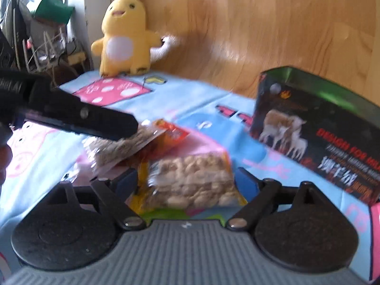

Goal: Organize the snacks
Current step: 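Grasp a clear peanut packet with the left gripper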

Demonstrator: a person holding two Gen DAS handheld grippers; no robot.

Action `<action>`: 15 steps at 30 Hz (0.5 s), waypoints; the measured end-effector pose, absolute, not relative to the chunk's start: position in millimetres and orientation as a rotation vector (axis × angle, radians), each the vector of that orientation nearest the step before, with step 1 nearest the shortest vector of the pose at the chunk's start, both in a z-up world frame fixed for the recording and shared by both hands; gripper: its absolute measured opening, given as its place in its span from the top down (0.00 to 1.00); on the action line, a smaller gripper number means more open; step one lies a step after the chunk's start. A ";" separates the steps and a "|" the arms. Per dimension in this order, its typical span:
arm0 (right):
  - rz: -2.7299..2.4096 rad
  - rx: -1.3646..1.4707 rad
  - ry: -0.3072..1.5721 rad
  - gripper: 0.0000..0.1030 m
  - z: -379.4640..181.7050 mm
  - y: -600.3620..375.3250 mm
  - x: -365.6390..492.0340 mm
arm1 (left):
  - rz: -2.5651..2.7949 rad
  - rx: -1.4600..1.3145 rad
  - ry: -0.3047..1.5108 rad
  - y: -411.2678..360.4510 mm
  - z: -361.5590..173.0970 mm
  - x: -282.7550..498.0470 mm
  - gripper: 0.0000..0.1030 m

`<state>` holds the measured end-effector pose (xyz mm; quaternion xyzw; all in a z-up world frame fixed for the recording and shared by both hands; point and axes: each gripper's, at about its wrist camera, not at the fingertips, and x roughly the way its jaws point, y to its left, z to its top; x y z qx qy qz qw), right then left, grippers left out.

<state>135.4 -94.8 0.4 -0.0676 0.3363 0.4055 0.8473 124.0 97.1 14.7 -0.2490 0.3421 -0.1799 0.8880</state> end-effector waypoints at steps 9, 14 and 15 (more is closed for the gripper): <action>0.737 -0.093 0.645 0.42 -4.5 -143.9 79.4 | -0.498 -0.506 0.720 74.8 14.8 102.1 0.50; 0.689 -0.043 0.597 0.41 -5.4 -180.4 43.3 | -0.655 -0.449 0.793 32.8 9.0 90.8 0.36; 0.696 -0.038 0.592 0.41 -6.1 -183.3 39.9 | -0.687 -0.430 0.806 22.8 7.8 89.5 0.27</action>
